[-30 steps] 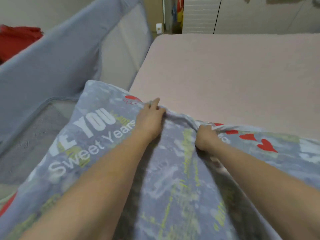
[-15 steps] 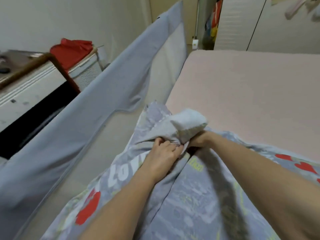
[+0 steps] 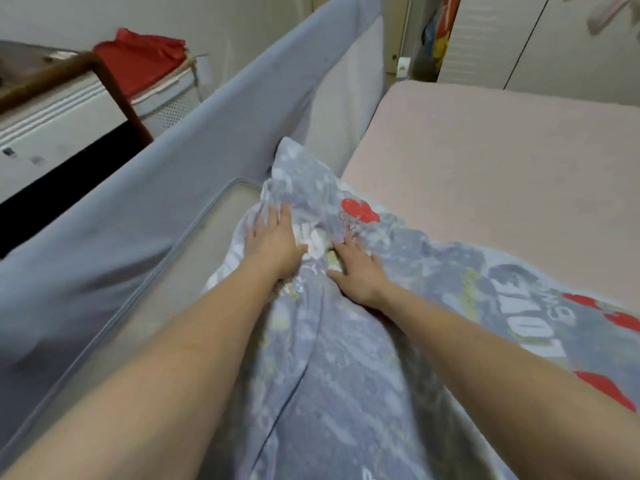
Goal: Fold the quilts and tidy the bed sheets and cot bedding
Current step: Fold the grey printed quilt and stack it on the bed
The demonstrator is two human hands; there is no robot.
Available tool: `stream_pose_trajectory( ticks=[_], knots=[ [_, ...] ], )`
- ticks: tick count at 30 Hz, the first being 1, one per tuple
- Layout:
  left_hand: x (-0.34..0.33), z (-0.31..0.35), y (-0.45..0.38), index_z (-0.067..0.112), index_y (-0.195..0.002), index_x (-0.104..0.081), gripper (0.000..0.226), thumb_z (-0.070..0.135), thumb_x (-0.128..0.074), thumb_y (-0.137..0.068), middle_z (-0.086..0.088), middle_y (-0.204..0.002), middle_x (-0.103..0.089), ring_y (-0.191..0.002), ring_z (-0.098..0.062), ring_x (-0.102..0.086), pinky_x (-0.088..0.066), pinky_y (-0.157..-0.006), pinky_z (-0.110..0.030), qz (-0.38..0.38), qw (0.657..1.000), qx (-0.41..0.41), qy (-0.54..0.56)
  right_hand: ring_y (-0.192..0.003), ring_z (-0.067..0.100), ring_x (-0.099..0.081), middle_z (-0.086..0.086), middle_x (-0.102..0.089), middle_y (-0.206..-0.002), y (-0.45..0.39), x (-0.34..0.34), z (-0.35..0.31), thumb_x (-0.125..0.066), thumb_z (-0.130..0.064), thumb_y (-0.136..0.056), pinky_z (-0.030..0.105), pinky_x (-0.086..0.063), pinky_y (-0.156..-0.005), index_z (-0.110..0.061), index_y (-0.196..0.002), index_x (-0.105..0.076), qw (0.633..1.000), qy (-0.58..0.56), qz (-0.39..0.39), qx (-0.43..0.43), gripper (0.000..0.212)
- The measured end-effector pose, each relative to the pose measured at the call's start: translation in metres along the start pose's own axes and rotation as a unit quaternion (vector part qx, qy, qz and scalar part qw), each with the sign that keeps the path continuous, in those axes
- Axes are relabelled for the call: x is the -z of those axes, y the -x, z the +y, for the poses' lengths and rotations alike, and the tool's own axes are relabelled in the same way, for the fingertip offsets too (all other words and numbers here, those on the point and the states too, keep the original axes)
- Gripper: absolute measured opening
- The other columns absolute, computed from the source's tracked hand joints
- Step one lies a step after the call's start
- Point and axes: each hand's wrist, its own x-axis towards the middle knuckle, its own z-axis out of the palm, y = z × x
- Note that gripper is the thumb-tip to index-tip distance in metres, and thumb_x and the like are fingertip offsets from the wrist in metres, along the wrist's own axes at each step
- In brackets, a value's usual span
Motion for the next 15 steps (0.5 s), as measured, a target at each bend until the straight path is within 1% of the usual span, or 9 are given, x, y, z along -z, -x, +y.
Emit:
stream_pose_trajectory(
  ticks=[2,4,5,7,9,11,13,14,15],
  knots=[
    [-0.004,-0.012,0.03,0.007,-0.153,-0.007,0.08,0.045,-0.049,-0.095,-0.017,-0.159,-0.01,-0.146,-0.031,-0.012,-0.017,-0.118,-0.041,0.052,0.997,0.035,0.05,-0.133,0.029,-0.034,0.014,-0.036,-0.142,0.019,-0.011,-0.006,-0.05,-0.026,-0.095,0.044,-0.029,-0.107,-0.013,-0.137,-0.041,0.995,-0.062,0.077,-0.006,0.045],
    [0.002,-0.023,0.062,0.006,-0.151,-0.013,0.078,0.047,-0.049,-0.094,-0.019,-0.156,-0.017,-0.143,-0.033,-0.021,-0.023,-0.115,-0.041,0.055,0.994,0.059,0.07,-0.119,0.031,-0.046,0.015,-0.048,-0.125,0.04,-0.013,-0.024,-0.052,-0.02,-0.094,0.039,-0.037,-0.098,-0.006,-0.126,-0.049,0.978,-0.13,0.163,-0.002,0.035],
    [0.004,-0.027,0.075,0.006,-0.15,-0.018,0.075,0.047,-0.048,-0.095,-0.019,-0.153,-0.024,-0.139,-0.033,-0.028,-0.028,-0.112,-0.042,0.055,0.993,0.075,0.075,-0.117,0.03,-0.048,0.014,-0.051,-0.124,0.05,-0.013,-0.032,-0.054,-0.018,-0.093,0.036,-0.037,-0.096,-0.005,-0.125,-0.051,0.971,-0.156,0.179,0.009,0.034],
    [0.015,-0.041,0.113,0.006,-0.141,-0.033,0.064,0.048,-0.045,-0.095,-0.02,-0.143,-0.039,-0.13,-0.036,-0.04,-0.036,-0.104,-0.043,0.044,0.984,0.142,0.096,-0.119,0.025,-0.047,0.012,-0.052,-0.128,0.078,-0.011,-0.058,-0.057,-0.018,-0.093,0.031,-0.034,-0.099,-0.005,-0.128,-0.051,0.97,-0.185,0.152,0.046,0.038],
    [0.023,-0.048,0.148,0.006,-0.134,-0.039,0.061,0.052,-0.041,-0.095,-0.022,-0.136,-0.048,-0.125,-0.038,-0.047,-0.039,-0.1,-0.042,-0.006,0.974,0.196,0.116,-0.122,0.024,-0.047,0.012,-0.051,-0.13,0.102,-0.012,-0.08,-0.06,-0.018,-0.092,0.028,-0.032,-0.102,-0.004,-0.13,-0.05,0.972,-0.197,0.11,0.065,0.042],
    [0.024,-0.052,0.176,0.011,-0.142,-0.029,0.072,0.058,-0.041,-0.089,-0.021,-0.137,-0.049,-0.126,-0.038,-0.047,-0.036,-0.104,-0.043,-0.1,0.976,0.185,0.061,-0.126,0.024,-0.044,0.014,-0.049,-0.133,0.118,-0.01,-0.093,-0.061,-0.018,-0.092,0.025,-0.028,-0.104,-0.003,-0.131,-0.049,0.975,-0.201,0.071,0.057,0.045],
    [0.032,-0.059,0.199,0.018,-0.15,-0.012,0.088,0.055,-0.051,-0.08,-0.015,-0.139,-0.05,-0.129,-0.034,-0.046,-0.027,-0.11,-0.048,-0.181,0.97,0.16,-0.018,-0.128,0.023,-0.042,0.014,-0.047,-0.136,0.131,-0.002,-0.101,-0.06,-0.02,-0.093,0.022,-0.026,-0.103,-0.003,-0.134,-0.046,0.975,-0.216,0.042,0.033,0.047],
    [0.036,-0.064,0.206,0.017,-0.15,-0.009,0.092,0.051,-0.057,-0.079,-0.013,-0.139,-0.05,-0.13,-0.032,-0.046,-0.024,-0.112,-0.051,-0.214,0.964,0.151,-0.038,-0.128,0.023,-0.042,0.014,-0.045,-0.136,0.136,0.004,-0.104,-0.059,-0.021,-0.094,0.021,-0.027,-0.102,-0.004,-0.135,-0.045,0.974,-0.225,0.03,0.022,0.047],
    [0.042,-0.068,0.211,0.014,-0.148,-0.013,0.09,0.046,-0.062,-0.079,-0.013,-0.138,-0.05,-0.129,-0.031,-0.047,-0.024,-0.113,-0.051,-0.236,0.96,0.143,-0.043,-0.127,0.023,-0.042,0.013,-0.045,-0.136,0.143,0.011,-0.106,-0.059,-0.022,-0.094,0.021,-0.027,-0.1,-0.006,-0.136,-0.044,0.974,-0.227,0.018,0.014,0.048]
  ],
)
